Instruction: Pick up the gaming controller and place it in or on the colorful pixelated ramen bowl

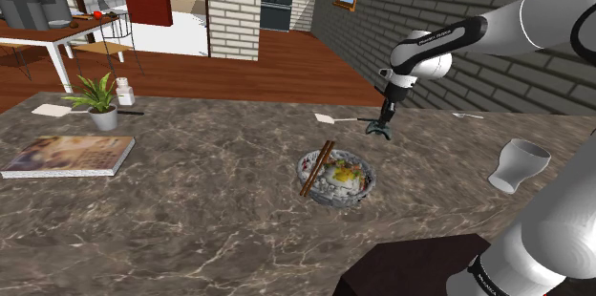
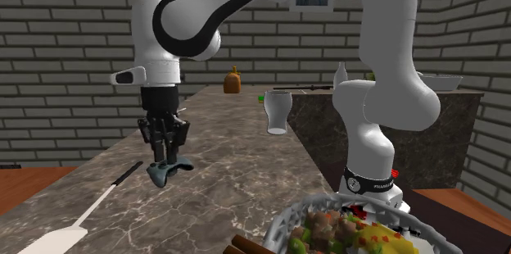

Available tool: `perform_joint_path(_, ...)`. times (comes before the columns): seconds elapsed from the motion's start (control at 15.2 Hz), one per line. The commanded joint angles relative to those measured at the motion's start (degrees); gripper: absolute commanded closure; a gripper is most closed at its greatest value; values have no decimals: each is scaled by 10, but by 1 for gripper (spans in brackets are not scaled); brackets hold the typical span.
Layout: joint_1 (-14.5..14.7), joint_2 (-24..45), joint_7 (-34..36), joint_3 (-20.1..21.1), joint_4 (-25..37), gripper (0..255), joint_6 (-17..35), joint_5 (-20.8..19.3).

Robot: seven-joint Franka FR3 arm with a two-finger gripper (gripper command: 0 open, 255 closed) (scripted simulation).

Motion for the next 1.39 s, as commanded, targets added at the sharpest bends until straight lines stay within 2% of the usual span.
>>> perform_joint_path(0.0,2,-2,4,2,4,255,-42,-3)
perform_joint_path(0.26,3,-17,11,2,20,255,-71,-10)
perform_joint_path(0.33,3,-15,10,2,15,255,-63,-9)
perform_joint_path(0.4,3,-15,10,2,15,0,-63,-9)
perform_joint_path(0.46,26,23,73,26,65,0,-101,-110)
perform_joint_path(0.53,47,60,116,42,108,0,-141,-186)
perform_joint_path(0.99,46,74,115,33,70,0,-89,-187)
perform_joint_path(1.32,46,75,115,33,67,0,-84,-187)
